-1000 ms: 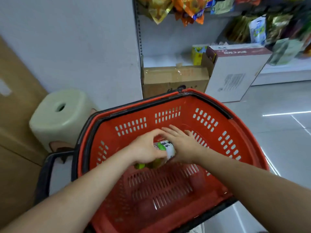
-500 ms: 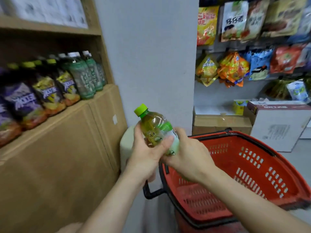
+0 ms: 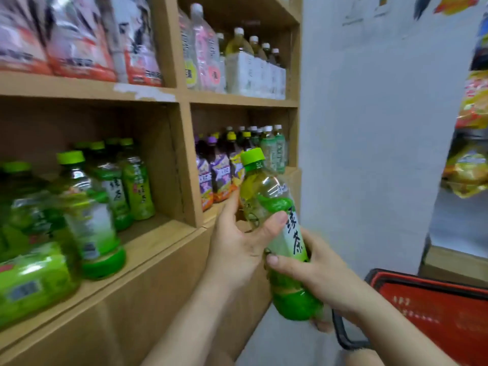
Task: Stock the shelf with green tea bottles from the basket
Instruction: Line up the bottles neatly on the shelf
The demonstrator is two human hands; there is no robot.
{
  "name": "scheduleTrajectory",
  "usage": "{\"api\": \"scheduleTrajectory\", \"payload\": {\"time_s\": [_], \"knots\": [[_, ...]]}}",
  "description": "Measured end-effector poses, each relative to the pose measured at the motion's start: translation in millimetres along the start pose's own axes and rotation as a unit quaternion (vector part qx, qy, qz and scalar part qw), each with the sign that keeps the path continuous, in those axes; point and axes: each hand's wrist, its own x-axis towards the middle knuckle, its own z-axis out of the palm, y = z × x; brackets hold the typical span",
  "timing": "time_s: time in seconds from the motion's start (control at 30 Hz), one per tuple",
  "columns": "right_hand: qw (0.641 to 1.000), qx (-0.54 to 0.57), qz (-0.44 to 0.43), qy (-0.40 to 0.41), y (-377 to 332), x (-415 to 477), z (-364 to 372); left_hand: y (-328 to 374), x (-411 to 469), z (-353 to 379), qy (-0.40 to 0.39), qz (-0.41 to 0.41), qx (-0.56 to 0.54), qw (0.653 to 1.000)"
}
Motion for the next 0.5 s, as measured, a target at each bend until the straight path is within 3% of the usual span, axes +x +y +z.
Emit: {"api": "scheduleTrajectory", "payload": {"time_s": [0.13,0.3,0.5], "knots": [[0.999,0.005,-0.049,0.002,-7,26,50,25,-6,-52,0.071,-0.019,0.142,0.987],[0.996,0.01,-0.05,-0.067,-1,59,99,46,-24,-102,0.136,-0.088,0.275,0.948],[0.992,0.05,-0.07,-0.097,-2,109,132,59,-32,-158,0.323,-0.048,0.499,0.803]]}}
